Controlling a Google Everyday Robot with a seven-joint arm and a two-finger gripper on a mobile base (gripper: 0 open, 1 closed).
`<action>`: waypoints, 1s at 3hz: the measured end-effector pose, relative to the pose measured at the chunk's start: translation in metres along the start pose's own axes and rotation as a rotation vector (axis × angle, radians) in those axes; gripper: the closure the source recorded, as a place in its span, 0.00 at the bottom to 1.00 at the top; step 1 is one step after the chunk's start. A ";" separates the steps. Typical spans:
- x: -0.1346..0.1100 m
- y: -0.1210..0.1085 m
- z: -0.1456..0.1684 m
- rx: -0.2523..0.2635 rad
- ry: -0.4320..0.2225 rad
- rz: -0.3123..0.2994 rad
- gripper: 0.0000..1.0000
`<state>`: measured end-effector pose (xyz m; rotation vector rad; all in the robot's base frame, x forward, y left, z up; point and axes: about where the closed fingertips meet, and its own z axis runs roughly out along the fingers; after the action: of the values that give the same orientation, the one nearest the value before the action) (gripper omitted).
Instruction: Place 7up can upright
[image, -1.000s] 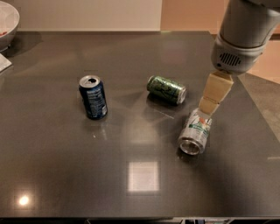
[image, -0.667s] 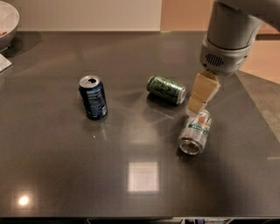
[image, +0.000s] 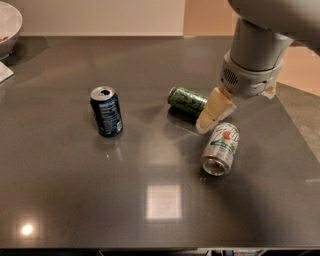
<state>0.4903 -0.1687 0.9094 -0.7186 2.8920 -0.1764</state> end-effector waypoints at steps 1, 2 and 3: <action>-0.002 0.001 0.002 0.000 -0.006 0.091 0.00; -0.002 0.001 0.002 0.000 -0.006 0.091 0.00; -0.002 0.003 0.008 -0.016 0.027 0.161 0.00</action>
Offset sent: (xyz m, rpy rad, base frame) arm 0.0013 0.0011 -0.0017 0.0176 -0.0104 -0.0808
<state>0.4926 -0.1659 0.9015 -0.4857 2.9626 -0.1447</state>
